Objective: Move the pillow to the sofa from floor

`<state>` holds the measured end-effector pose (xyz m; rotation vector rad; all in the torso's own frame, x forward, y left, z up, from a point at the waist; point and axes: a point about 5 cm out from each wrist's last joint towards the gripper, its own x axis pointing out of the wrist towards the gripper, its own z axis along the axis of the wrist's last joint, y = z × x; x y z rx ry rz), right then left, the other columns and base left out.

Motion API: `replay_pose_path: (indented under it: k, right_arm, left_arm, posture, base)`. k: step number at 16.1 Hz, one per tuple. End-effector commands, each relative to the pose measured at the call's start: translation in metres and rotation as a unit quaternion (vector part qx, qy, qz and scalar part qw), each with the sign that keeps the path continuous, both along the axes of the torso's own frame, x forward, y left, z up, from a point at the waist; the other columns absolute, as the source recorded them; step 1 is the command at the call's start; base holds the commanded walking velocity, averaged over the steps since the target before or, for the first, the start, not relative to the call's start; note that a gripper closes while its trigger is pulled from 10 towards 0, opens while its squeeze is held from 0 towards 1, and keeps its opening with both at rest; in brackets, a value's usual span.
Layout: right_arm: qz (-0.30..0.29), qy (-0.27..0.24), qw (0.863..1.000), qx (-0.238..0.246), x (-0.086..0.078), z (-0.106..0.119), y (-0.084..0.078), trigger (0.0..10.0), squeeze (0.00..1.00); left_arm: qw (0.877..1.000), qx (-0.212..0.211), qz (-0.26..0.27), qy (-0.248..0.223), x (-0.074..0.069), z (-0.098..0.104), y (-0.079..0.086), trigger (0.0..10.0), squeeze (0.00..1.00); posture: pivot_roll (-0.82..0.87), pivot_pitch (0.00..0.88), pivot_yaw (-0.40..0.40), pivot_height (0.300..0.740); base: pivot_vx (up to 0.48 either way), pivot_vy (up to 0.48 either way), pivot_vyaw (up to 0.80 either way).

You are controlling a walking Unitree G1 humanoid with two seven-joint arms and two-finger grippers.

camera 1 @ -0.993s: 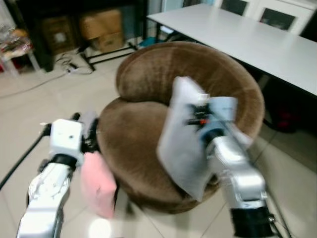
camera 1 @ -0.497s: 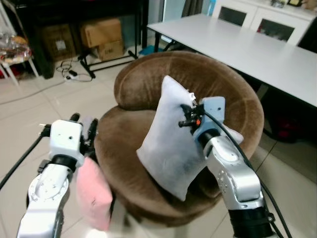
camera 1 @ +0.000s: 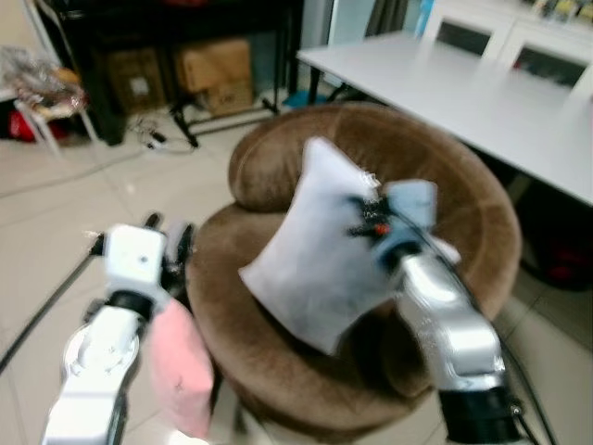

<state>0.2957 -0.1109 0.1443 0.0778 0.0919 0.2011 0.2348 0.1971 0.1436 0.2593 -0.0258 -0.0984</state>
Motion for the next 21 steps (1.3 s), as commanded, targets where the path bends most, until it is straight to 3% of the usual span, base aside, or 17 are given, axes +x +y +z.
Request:
replay_pose_path:
  k: [1,7,12,17,21]
  right_arm:
    - [0.015,-0.036,0.999,0.013,0.002,0.016,0.010,10.0,0.00]
    - [0.038,-0.037,0.999,0.007,0.002,0.021,0.016,10.0,0.00]
    - [0.081,-0.022,0.996,-0.025,0.018,0.036,0.033,10.0,0.00]
    - [0.197,0.005,0.980,-0.026,0.035,0.052,0.086,10.0,0.00]
    - [0.209,0.013,0.978,-0.014,0.056,0.071,0.102,10.0,0.00]
  left_arm:
    - [1.000,0.006,0.006,-0.006,0.001,0.004,0.004,10.0,0.00]
    - [1.000,0.008,0.006,-0.005,0.001,0.004,0.004,10.0,0.00]
    - [0.999,0.033,-0.028,0.017,-0.002,-0.001,0.000,10.0,0.00]
    - [0.995,0.039,-0.076,0.051,-0.008,-0.007,-0.005,10.0,0.00]
    - [0.995,0.042,-0.076,0.053,-0.010,-0.008,-0.006,10.0,0.00]
  posture:
    - [0.05,0.000,-0.051,0.740]
    - [0.05,0.000,-0.050,0.740]
    - [0.05,0.000,-0.053,0.740]
    - [0.06,0.000,-0.052,0.740]
    - [0.07,0.000,-0.069,0.740]
  base:
    - [0.307,0.000,0.00]
    - [0.305,0.000,0.00]
    - [0.055,0.000,0.00]
    - [0.000,0.000,0.00]
    - [0.000,0.000,0.00]
